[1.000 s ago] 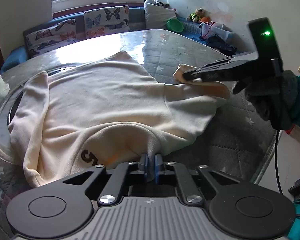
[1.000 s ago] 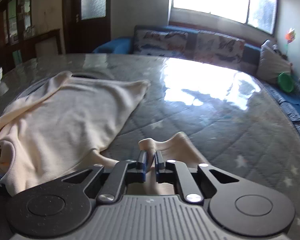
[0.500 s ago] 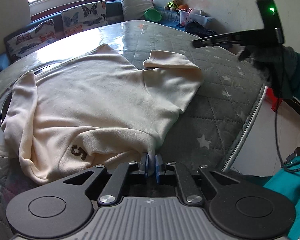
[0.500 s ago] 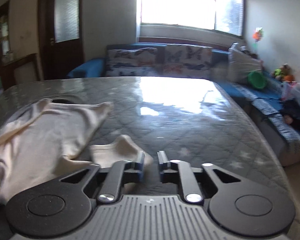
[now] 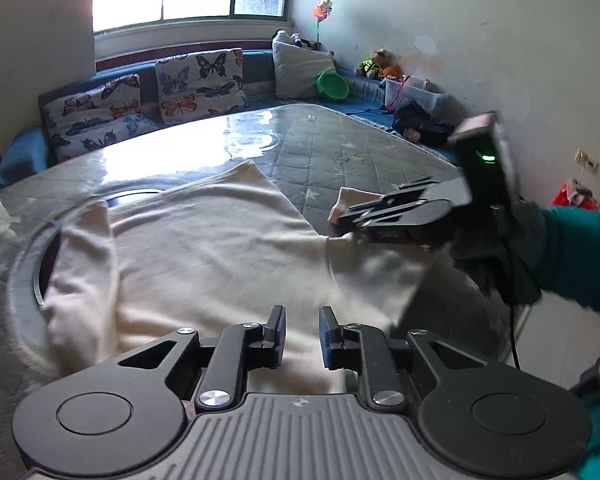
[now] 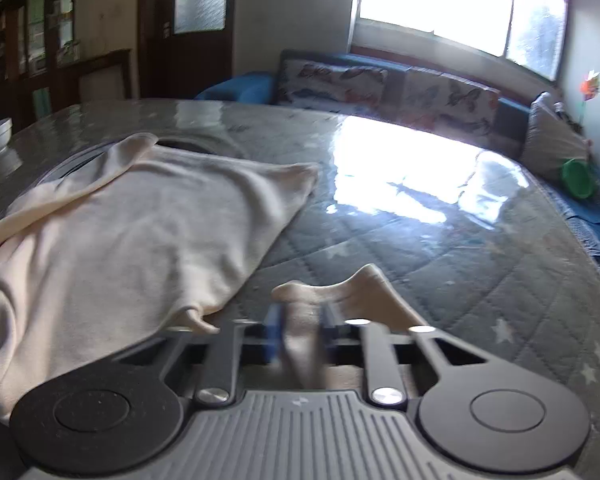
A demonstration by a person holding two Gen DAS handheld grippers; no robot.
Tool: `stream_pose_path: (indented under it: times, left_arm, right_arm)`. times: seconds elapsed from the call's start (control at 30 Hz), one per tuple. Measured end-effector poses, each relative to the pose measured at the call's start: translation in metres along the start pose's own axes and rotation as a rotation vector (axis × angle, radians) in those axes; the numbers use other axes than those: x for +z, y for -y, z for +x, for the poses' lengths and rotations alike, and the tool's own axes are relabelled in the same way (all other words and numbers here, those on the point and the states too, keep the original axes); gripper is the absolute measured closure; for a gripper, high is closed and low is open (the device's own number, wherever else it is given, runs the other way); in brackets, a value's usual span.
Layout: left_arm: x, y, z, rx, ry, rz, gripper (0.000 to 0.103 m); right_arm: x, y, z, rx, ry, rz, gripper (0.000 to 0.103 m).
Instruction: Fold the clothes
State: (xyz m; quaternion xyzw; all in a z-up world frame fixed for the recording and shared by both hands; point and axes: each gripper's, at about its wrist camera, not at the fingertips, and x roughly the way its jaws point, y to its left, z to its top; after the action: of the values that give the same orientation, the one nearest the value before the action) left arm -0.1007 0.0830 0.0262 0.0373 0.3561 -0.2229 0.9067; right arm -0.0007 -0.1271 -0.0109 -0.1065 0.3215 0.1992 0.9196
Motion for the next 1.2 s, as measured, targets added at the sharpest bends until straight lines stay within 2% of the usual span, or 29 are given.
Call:
stream_pose_path:
  times: [0.17,0.3,0.37,0.4,0.47,0.57,0.63,0.67,0.73,0.83,0.9,1.0,1.1,1.2]
  left_arm:
    - [-0.001,0.010,0.036,-0.051,-0.051,0.010,0.083]
    - [-0.010,0.019,0.048,-0.093,-0.083,0.034,0.082]
    - [-0.015,0.022,0.051,-0.105,-0.093,0.042,0.077]
    - [-0.017,0.023,0.053,-0.108,-0.096,0.043,0.075]
    - [-0.019,0.024,0.052,-0.109,-0.094,0.048,0.075]
    - [-0.020,0.025,0.051,-0.117,-0.100,0.051,0.072]
    - [-0.021,0.026,0.050,-0.118,-0.102,0.054,0.071]
    - [-0.021,0.027,0.050,-0.118,-0.102,0.051,0.070]
    - [-0.021,0.027,0.048,-0.117,-0.102,0.040,0.070]
    - [-0.019,0.022,0.040,-0.100,-0.087,0.025,0.069]
    - [-0.017,0.017,0.034,-0.082,-0.072,0.017,0.065]
    - [-0.004,-0.003,0.022,-0.004,-0.025,-0.006,0.059]
    - [0.016,-0.035,0.021,0.123,0.005,-0.060,0.057]
    - [0.039,-0.070,0.032,0.247,0.002,-0.129,0.057]
  right_arm:
    - [-0.001,0.036,-0.058,-0.104,0.124,0.093,0.099]
    - [-0.020,0.076,-0.114,-0.238,0.174,0.195,0.099]
    - [-0.038,0.094,-0.126,-0.309,0.147,0.266,0.094]
    - [-0.048,0.101,-0.126,-0.347,0.116,0.289,0.082]
    - [-0.068,0.113,-0.126,-0.410,0.060,0.333,0.079]
    - [-0.075,0.117,-0.124,-0.365,0.049,0.360,0.079]
    - [-0.067,0.106,-0.119,-0.296,0.066,0.328,0.073]
    - [-0.062,0.100,-0.114,-0.258,0.071,0.315,0.066]
    - [-0.051,0.087,-0.097,-0.180,0.066,0.296,0.066]
    - [-0.042,0.073,-0.068,-0.124,0.015,0.269,0.063]
    - [-0.043,0.071,-0.052,-0.117,-0.030,0.259,0.062]
    - [-0.043,0.074,-0.047,-0.134,-0.046,0.249,0.060]
    - [-0.032,0.071,-0.052,-0.120,-0.023,0.223,0.058]
    - [-0.017,0.057,-0.055,-0.070,0.011,0.177,0.049]
